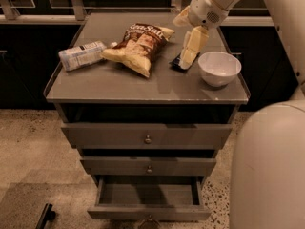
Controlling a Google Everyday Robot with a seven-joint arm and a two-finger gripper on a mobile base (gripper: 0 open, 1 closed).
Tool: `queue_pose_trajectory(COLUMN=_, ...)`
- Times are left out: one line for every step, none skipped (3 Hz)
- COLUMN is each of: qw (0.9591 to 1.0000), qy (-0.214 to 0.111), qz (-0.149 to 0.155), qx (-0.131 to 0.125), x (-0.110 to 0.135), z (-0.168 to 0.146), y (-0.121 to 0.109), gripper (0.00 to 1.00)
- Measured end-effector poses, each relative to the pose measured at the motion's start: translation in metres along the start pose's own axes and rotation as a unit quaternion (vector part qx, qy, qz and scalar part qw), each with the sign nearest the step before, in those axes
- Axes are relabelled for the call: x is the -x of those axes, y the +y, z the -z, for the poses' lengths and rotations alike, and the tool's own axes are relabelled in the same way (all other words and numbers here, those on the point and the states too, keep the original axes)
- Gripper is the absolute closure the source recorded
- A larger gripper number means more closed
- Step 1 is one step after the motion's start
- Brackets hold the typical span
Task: Place brown chip bag into bottom drawer
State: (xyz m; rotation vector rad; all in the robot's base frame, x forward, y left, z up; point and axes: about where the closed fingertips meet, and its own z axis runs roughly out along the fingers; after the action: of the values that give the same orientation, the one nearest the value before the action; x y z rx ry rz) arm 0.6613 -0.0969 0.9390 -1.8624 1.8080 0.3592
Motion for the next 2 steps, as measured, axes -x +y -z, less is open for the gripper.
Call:
queue_pose_trajectory(qw=0.9993, qy=-0.025, qz=0.024, qx=-0.014, x=0.041, z=-0.014, y=-0.034, gripper=0.00)
queue_pose_trajectory(qw=0.9978, qy=-0.055, qz=0.032, qx=-0.019, x=0.066, z=-0.030, y=-0.055, gripper=0.00)
